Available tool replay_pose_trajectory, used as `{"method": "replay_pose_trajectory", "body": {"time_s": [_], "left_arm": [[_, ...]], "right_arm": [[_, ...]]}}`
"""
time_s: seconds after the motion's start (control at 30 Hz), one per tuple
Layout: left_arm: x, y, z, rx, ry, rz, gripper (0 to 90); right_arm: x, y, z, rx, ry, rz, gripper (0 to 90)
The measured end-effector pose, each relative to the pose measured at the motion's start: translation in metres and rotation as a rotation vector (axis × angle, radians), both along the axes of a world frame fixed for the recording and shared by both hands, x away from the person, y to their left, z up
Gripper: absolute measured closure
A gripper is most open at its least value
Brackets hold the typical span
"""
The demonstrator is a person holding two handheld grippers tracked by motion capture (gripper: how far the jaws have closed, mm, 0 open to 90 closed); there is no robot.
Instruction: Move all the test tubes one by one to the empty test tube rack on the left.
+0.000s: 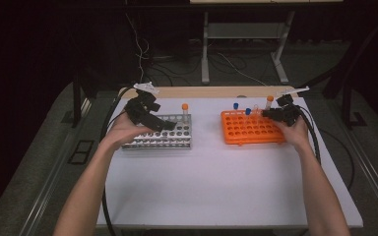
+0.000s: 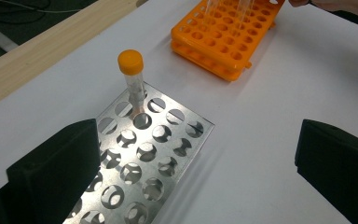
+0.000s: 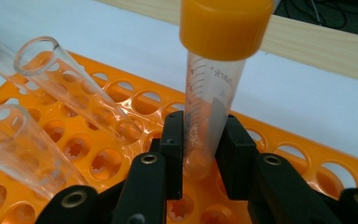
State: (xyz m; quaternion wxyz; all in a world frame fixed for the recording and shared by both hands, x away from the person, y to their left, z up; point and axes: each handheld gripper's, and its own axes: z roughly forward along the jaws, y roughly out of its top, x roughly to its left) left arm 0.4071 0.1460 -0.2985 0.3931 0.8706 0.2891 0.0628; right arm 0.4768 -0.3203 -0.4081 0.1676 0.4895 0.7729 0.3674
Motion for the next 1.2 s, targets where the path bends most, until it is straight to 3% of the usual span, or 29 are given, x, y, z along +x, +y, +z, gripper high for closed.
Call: {"method": "replay_pose_trajectory", "body": {"time_s": [0.17, 0.43, 0.77, 0.97, 1.2], "left_arm": [[0.001, 0.000, 0.000, 0.002, 0.000, -0.001, 0.0], [0.001, 0.000, 0.000, 0.002, 0.000, -0.001, 0.0], [-0.001, -0.001, 0.006, 0.002, -0.008, -0.004, 0.0], [-0.005, -0.005, 0.013, 0.008, -0.018, -0.021, 0.0], [-0.008, -0.009, 0.017, 0.009, -0.025, -0.037, 0.0]], "right_arm": [[-0.002, 0.000, 0.008, -0.002, -0.010, -0.009, 73.5], [-0.013, -0.003, 0.038, -0.022, -0.043, -0.007, 73.7], [-0.043, -0.013, 0.075, -0.002, -0.074, 0.012, 73.7], [-0.066, -0.009, 0.093, -0.002, -0.089, 0.065, 73.7], [-0.094, 0.017, 0.106, -0.059, -0.093, 0.172, 73.7]]}}
